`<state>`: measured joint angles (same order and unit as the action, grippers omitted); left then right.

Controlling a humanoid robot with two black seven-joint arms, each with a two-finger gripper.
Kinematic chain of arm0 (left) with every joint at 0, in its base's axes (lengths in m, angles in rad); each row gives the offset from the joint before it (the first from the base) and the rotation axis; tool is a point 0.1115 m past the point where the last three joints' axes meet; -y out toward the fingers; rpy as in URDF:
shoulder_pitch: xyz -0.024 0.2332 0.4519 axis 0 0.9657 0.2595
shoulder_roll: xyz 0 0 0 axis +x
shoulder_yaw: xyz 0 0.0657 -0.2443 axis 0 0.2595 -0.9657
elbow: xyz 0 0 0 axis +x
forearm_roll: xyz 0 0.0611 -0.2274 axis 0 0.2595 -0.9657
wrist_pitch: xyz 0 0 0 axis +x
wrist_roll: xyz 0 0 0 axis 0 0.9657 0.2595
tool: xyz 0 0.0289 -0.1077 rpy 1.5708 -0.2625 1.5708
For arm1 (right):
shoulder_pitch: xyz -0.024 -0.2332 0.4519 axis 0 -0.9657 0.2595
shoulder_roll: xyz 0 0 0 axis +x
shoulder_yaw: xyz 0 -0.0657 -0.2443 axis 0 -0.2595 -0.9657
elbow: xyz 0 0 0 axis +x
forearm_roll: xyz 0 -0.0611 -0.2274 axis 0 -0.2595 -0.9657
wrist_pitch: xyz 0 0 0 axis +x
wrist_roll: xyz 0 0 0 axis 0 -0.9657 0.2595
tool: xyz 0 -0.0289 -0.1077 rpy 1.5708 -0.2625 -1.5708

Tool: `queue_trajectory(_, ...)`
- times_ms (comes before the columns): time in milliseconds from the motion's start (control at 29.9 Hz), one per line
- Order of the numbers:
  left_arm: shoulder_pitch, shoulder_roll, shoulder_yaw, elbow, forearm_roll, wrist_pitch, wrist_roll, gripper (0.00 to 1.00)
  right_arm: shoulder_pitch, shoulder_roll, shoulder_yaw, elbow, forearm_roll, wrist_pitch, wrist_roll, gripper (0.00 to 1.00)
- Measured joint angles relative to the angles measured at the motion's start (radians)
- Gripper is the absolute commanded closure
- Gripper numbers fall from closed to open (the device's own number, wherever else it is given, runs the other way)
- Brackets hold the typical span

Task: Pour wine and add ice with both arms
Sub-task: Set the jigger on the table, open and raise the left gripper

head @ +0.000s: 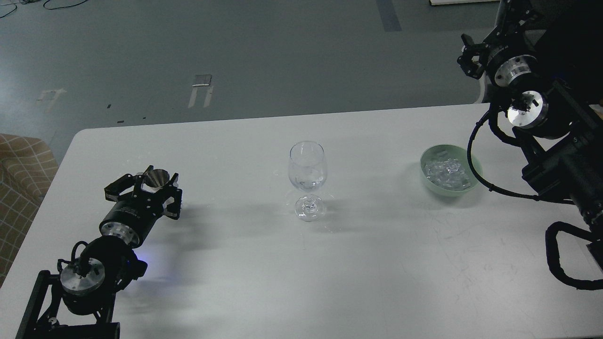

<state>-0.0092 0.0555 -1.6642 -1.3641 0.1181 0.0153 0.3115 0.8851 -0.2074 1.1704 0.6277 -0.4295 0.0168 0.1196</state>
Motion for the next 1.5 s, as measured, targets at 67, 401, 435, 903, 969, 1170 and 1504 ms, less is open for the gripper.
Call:
queue_trajectory(67,0.000,0.000,0.001,0.000,0.001,0.000,0.001,0.46,0.000,0.000,0.000,0.000,0.000,0.000,0.000,0.00)
queue_trajectory(401,0.000,0.002,0.004,0.000,0.006,0.000,0.004,0.43,0.000,0.000,0.000,0.000,0.000,0.000,0.000,0.00)
queue_trajectory(435,0.000,0.003,0.005,0.000,0.007,0.000,0.005,0.43,0.000,0.000,0.000,0.000,0.000,0.000,0.000,0.00)
queue_trajectory(903,0.000,0.010,0.009,-0.005,0.009,-0.001,0.030,0.02,0.000,0.000,0.000,0.000,0.000,0.000,0.000,0.00)
queue_trajectory(969,0.000,0.010,0.009,-0.008,0.009,-0.001,0.031,0.02,0.000,0.000,0.000,0.000,0.000,0.000,0.000,0.00)
queue_trajectory(1170,0.003,0.019,-0.004,-0.024,0.005,-0.001,0.052,0.02,0.000,0.000,0.000,0.001,0.000,0.000,0.000,0.00)
queue_trajectory(1504,0.005,0.051,-0.049,-0.127,-0.004,-0.002,0.117,0.02,0.000,-0.003,0.001,0.003,0.000,0.000,0.000,0.00)
